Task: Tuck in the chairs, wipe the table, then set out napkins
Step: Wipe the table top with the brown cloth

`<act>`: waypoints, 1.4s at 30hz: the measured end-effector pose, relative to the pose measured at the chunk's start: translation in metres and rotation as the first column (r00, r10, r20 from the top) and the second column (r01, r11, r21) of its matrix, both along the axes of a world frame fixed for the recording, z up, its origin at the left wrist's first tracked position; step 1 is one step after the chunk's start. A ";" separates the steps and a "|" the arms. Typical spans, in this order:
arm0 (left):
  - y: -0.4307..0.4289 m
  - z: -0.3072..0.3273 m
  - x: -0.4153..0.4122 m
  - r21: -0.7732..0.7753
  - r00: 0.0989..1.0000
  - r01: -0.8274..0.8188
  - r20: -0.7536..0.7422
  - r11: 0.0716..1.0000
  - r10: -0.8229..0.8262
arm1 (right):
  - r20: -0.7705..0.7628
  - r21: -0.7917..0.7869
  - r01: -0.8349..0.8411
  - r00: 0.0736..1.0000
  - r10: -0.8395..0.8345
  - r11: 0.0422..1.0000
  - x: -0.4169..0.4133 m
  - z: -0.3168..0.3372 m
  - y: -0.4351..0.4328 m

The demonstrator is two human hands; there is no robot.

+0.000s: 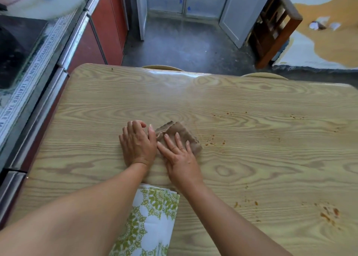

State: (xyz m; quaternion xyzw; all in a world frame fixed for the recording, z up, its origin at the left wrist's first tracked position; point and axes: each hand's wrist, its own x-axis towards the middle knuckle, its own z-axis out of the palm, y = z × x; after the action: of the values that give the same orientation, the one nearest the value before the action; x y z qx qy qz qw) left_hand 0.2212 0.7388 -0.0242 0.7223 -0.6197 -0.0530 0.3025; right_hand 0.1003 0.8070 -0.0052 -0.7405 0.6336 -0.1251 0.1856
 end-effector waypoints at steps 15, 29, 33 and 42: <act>0.001 -0.002 -0.003 0.044 0.979 0.120 0.158 0.992 -0.126 | -0.301 0.201 0.269 0.932 -0.202 0.942 -0.034 0.011 -0.152; 0.001 0.000 -0.002 0.048 0.970 0.136 0.195 0.989 -0.143 | -0.225 0.182 0.187 0.964 -0.144 0.965 -0.065 0.021 -0.044; 0.012 0.002 -0.024 0.102 0.986 0.086 0.136 0.991 -0.100 | -0.235 0.193 0.163 0.965 -0.116 0.967 -0.079 0.020 0.007; 0.033 -0.003 -0.082 0.081 0.968 0.178 0.163 0.981 -0.189 | -0.227 0.059 0.148 0.965 -0.131 0.987 -0.091 0.003 0.007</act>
State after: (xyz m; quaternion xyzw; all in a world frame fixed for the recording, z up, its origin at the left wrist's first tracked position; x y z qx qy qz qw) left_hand 0.1395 0.7717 -0.0271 0.6732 -0.7053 -0.0393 0.2186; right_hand 0.0090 0.8136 -0.0021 -0.6958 0.7054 -0.0302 0.1319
